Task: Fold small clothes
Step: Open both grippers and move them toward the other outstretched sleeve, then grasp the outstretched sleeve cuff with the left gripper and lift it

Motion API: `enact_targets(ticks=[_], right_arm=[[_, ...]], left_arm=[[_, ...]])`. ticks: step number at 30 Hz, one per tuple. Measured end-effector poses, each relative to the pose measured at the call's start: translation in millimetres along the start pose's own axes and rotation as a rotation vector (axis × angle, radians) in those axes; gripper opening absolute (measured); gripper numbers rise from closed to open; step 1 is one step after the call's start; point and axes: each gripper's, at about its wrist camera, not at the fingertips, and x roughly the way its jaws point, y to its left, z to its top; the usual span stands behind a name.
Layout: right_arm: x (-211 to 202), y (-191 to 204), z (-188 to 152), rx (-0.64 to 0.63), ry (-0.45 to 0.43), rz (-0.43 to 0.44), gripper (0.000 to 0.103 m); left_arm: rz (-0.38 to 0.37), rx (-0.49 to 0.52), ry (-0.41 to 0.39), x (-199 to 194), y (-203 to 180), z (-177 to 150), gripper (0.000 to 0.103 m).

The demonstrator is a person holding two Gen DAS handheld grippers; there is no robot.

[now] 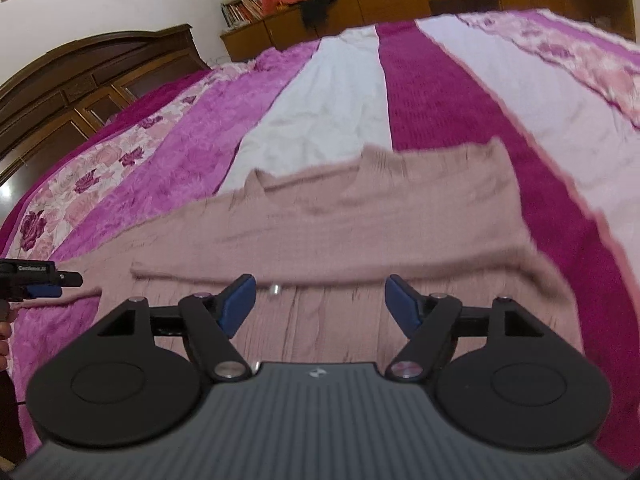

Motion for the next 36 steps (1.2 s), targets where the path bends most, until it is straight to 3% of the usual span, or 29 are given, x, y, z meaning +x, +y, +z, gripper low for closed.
enact_targets(ticks=[11,27,36], right_arm=[[-5,-10,-40,0.081,0.104,-0.046,0.078],[3,-9,-30,0.086,0.103,-0.086,0.078],[5,-12,-32,0.094,0.113,-0.118,0.078]], left_arm=[[0.062,-0.092,0.022,26,24,-6,0.06],[0.024,-0.191,0.001,42,46,-2,0.066],[0.033,-0.308,-0.072,45,77,-2,0.066]])
